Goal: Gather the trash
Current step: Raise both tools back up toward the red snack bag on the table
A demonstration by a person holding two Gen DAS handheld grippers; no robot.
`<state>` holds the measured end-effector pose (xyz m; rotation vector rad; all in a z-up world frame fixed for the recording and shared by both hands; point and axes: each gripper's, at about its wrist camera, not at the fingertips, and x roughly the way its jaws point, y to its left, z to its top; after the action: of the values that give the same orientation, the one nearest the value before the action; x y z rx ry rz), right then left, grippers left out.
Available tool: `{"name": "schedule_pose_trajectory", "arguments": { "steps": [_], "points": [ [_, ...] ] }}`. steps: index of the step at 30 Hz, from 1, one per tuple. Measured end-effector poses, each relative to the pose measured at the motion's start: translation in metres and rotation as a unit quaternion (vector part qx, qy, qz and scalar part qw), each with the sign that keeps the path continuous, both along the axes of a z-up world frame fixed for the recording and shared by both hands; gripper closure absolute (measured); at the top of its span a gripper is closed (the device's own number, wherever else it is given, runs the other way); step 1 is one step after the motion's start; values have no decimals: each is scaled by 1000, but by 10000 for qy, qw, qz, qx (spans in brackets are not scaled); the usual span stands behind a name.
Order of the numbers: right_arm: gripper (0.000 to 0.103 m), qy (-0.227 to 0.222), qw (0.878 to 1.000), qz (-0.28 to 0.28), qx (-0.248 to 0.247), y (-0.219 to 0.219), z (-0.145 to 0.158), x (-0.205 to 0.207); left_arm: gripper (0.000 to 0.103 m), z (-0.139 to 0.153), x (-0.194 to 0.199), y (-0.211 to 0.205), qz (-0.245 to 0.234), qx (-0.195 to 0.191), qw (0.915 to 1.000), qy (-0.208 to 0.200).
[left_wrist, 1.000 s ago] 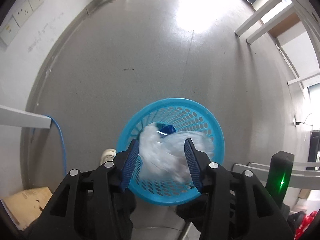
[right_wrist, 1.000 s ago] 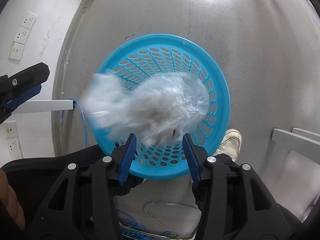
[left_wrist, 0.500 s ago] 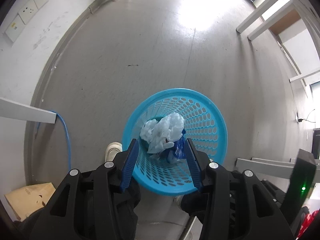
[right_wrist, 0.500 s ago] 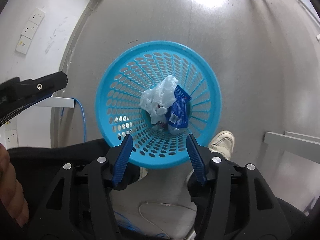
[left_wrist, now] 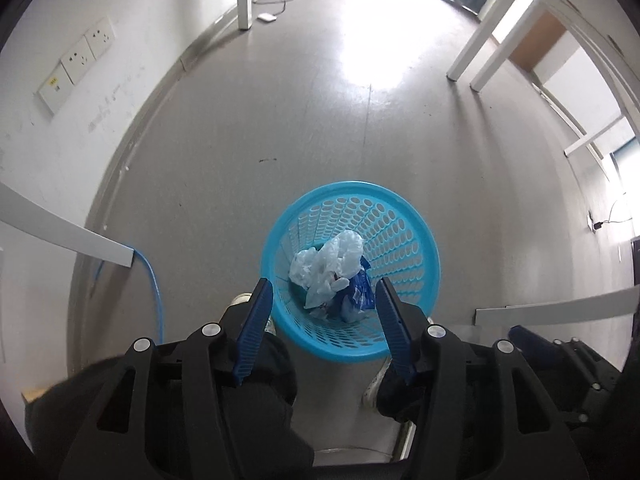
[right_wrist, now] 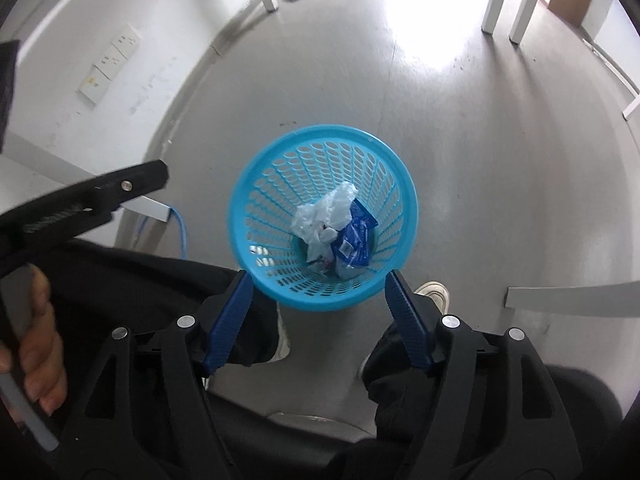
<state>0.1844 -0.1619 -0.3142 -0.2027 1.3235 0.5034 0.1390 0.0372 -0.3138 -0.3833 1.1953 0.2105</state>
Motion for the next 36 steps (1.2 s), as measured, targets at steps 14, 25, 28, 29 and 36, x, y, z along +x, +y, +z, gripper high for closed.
{"name": "schedule_pose_trajectory", "arguments": {
  "steps": [14,25,28,29,36],
  "points": [
    [27,-274,9968,157,728,-29,84,-66,45,66,-81,-12,100,274,9960,-850],
    [17,-1616,9790,366,1185,-65,182,-118,31,142,-144,-21,-149,539,9799,-1917],
    [15,-1930,9703,238,1441,-76,211,-119,22,166,-157,-20,-250,508,9718,-2289],
    [14,-2061,9661,175,1546,-79,223,-118,16,175,-161,-19,-248,530,9682,-2433],
    [9,-2887,9419,-96,1716,-93,282,-108,6,219,-165,-10,-149,575,9504,-3055]
  ]
}}
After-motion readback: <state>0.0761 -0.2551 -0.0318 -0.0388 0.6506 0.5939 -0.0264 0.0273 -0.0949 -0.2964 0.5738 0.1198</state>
